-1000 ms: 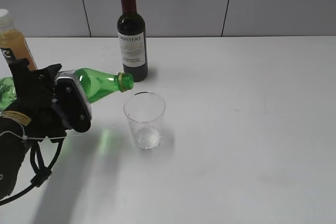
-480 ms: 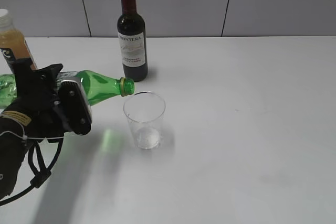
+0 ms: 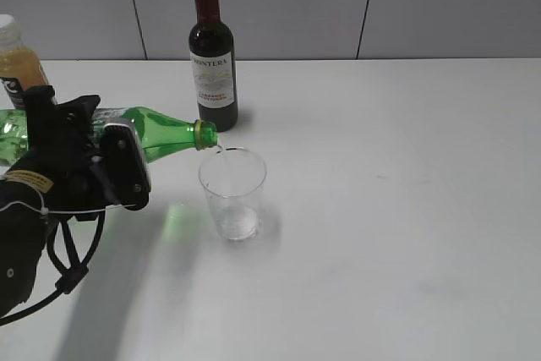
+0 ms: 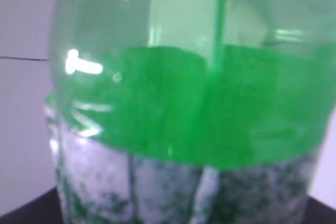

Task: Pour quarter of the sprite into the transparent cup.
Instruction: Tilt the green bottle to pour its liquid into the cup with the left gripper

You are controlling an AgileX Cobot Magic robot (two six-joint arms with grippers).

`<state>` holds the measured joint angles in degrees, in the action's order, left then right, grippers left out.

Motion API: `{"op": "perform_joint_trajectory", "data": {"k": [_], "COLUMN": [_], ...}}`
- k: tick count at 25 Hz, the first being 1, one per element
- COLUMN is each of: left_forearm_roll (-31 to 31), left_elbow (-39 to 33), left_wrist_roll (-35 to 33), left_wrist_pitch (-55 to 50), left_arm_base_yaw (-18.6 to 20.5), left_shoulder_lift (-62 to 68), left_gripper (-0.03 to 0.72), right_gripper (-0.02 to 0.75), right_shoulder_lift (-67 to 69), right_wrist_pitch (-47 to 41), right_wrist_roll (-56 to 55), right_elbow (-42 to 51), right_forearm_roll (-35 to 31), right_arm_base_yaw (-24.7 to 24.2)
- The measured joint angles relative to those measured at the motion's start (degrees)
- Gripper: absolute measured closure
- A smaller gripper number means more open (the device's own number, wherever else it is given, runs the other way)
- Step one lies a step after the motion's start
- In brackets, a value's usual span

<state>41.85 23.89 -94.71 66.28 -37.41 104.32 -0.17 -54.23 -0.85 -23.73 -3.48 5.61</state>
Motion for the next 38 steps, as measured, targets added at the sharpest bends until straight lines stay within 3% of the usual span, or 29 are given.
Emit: {"op": "perform_joint_trajectory", "data": {"k": [13, 38], "left_forearm_roll": [0.6, 0.4], "left_elbow": [1.6, 1.7], "left_wrist_roll": [-4.7, -4.9], "left_wrist_pitch": [0.1, 0.1], "left_arm_base_yaw": [0.0, 0.0], "left_shoulder_lift": [0.0, 0.0], "left_gripper": [0.23, 0.23], "right_gripper": [0.144, 0.144], "right_shoulder_lift": [0.0, 0.0], "right_wrist_pitch": [0.0, 0.0], "right_wrist_roll": [0.0, -0.1], "right_elbow": [0.0, 0.0], "right_forearm_roll": [-0.1, -0.1], "right_arm_base_yaw": [0.0, 0.0]}}
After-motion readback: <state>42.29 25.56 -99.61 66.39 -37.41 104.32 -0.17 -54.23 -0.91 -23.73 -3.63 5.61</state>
